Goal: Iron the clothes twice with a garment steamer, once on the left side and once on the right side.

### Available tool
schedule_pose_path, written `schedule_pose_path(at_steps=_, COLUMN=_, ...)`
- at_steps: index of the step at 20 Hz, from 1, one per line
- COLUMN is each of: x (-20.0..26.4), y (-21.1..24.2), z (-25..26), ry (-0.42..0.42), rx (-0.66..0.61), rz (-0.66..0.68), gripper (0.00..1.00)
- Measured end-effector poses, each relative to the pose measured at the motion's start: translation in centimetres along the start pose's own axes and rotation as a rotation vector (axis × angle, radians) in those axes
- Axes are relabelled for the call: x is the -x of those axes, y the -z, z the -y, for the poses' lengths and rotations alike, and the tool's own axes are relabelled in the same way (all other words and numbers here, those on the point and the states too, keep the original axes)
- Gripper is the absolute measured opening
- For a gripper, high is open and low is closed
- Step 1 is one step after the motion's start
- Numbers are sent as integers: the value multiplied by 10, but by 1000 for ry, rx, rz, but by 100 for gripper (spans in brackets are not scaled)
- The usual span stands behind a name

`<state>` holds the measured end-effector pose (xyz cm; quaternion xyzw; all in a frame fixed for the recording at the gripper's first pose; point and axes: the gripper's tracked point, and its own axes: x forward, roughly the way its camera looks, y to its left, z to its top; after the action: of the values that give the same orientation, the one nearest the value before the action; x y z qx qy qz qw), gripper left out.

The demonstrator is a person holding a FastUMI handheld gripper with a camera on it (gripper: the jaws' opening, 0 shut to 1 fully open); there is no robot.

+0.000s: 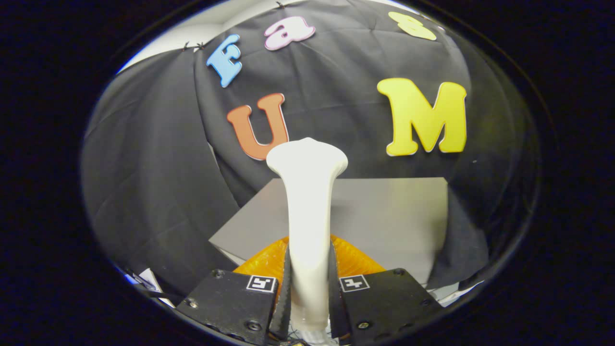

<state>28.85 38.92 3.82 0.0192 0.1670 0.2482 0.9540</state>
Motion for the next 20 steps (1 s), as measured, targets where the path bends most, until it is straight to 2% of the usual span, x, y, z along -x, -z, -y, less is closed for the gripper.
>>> schedule_pose_path(at_steps=4, x=82, y=-14, z=12, ry=-16, rx=-6, rz=92, gripper=35)
schedule_pose_path(at_steps=8, x=163, y=-19, z=46, ry=14, rx=-25, rz=167, gripper=35)
schedule_pose_path(at_steps=12, x=236, y=-32, z=95, ry=98, rx=-40, rz=251, gripper=35)
schedule_pose_path(at_steps=16, x=300, y=-47, z=155, ry=223, rx=-39, rz=338, gripper=35)
schedule_pose_path(at_steps=20, x=334, y=-56, z=213, ry=345, rx=-40, rz=396, gripper=35)
